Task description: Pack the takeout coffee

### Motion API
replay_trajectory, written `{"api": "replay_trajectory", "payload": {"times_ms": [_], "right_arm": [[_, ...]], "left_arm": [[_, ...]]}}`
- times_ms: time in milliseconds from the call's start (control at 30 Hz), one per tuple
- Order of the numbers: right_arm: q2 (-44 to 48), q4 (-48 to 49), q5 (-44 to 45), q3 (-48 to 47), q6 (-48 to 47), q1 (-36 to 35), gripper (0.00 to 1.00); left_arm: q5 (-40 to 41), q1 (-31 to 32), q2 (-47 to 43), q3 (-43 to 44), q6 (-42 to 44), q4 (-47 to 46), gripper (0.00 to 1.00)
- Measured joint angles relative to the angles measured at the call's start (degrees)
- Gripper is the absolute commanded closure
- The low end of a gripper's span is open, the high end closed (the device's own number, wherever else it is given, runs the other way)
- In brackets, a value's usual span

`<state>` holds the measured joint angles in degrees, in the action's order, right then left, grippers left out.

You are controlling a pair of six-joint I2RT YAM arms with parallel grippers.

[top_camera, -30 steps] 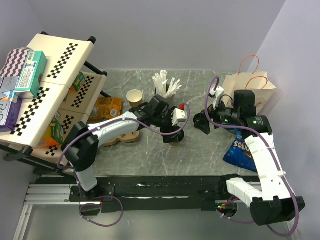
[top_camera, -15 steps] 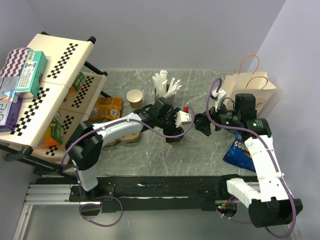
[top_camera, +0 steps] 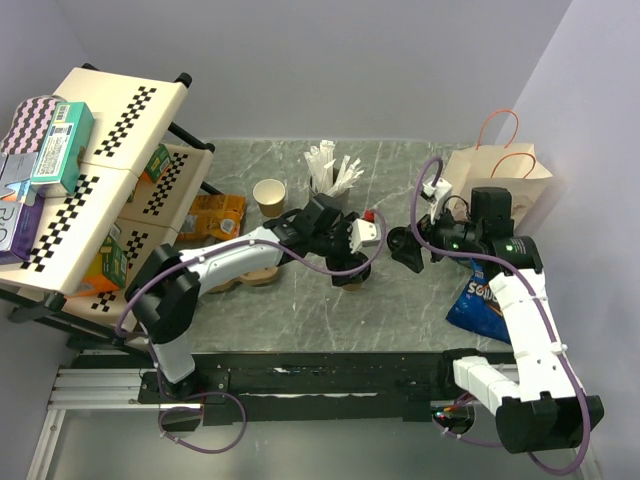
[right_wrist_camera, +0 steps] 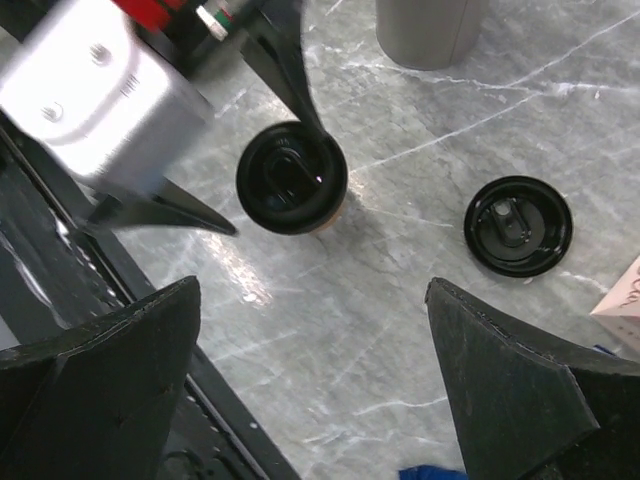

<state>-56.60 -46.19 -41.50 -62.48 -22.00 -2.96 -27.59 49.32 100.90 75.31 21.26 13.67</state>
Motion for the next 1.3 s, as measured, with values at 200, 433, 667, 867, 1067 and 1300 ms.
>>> {"api": "replay_trajectory", "payload": {"times_ms": [200, 433, 667, 867, 1067, 1300], "right_arm": [[-2.51, -1.44, 1.57, 1.84, -9.33, -0.63, 0.0], [-7.91, -1.2, 3.15, 2.8, -11.19, -0.92, 0.0], [-7.76, -0.98, 3.15, 2.82, -10.64, -0.92, 0.0], [-6.99, -0.2, 3.13, 3.67, -9.75, -0.92, 0.0], [-6.99, 0.33, 3.13, 4.0, -8.94, -0.94, 0.0], [-7.04, 0.79, 3.13, 4.0, -8.24, -0.96, 0.0]], "left_arm": [[-0.02, -0.68, -5.9, -5.97, -1.03, -1.79, 0.01], [-0.09, -0.92, -4.28, -7.5, -2.78, -4.66, 0.01], [-1.09, -0.92, 0.87, -2.89, -3.63, -6.78, 0.05], [-1.46, -0.96, 1.75, -1.99, -3.56, -6.8, 0.11], [-0.57, -0.96, 1.68, -2.21, -4.17, -7.21, 0.09], [2.62, -0.98, -0.09, -4.76, -5.86, -9.79, 0.05]]}}
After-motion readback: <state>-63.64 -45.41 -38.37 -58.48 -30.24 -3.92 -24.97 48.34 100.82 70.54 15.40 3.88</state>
